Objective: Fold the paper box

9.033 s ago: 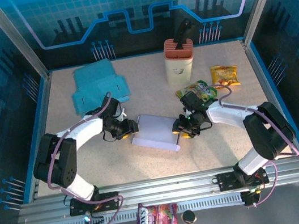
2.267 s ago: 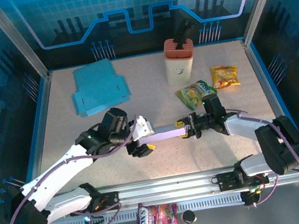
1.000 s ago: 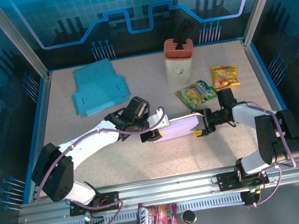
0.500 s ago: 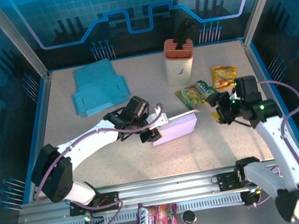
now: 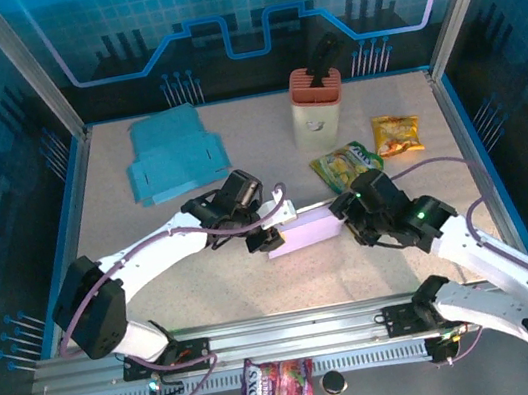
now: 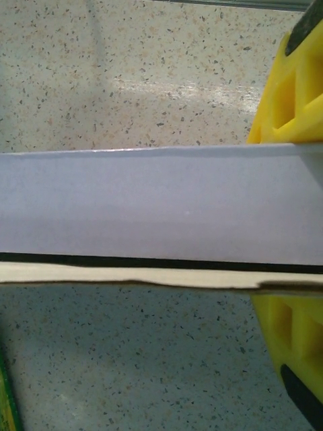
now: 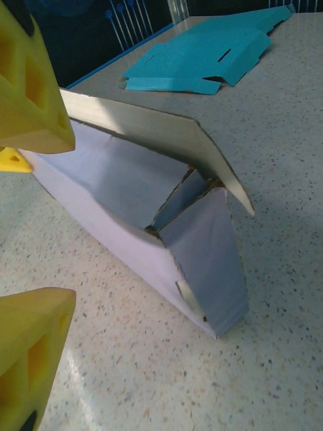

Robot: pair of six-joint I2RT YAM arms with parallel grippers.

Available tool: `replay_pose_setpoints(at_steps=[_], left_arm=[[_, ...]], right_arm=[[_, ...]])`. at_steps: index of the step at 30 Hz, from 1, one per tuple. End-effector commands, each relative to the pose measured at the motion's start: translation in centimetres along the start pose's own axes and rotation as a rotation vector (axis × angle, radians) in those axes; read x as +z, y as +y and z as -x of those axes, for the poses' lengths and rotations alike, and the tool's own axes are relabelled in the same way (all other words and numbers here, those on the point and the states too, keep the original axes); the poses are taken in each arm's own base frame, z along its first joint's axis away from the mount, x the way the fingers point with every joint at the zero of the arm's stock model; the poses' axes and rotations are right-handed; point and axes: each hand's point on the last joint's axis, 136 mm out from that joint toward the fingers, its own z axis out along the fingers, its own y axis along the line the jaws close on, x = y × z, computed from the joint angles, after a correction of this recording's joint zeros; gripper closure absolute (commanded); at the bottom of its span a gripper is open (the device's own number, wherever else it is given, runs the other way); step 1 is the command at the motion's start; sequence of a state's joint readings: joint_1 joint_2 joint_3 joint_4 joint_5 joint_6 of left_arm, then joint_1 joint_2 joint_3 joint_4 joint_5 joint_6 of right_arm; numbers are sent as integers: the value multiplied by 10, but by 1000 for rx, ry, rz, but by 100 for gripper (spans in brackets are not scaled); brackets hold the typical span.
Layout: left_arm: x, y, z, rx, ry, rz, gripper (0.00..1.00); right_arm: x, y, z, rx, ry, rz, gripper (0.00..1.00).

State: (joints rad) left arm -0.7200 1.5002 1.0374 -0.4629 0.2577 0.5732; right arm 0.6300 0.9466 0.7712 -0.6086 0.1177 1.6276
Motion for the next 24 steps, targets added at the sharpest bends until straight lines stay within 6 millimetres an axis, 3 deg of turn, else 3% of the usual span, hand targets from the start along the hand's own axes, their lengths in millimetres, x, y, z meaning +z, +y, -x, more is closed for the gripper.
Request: replay_pose_setpoints(at_steps=[1,8,15,21,24], left_arm=[[-4,-6,-3,-19,-1,-6,60],[-3,-7,-4,-15,-2,-1,57],[-2,-7,-1,-9,-5,-1,57],[-5,-8,1,1,-11,-6,67],[-6,-10,-1,10,-10,-7,69]], right_arm=[[7,7,2,36,-26,24,46],[27,-16,-5,72,2,-51,55],[27,-31,-7,68,7,-132,66],[18,-22,-7,-14,19,-121,60],[5,4,-3,-162,51,-45,54]])
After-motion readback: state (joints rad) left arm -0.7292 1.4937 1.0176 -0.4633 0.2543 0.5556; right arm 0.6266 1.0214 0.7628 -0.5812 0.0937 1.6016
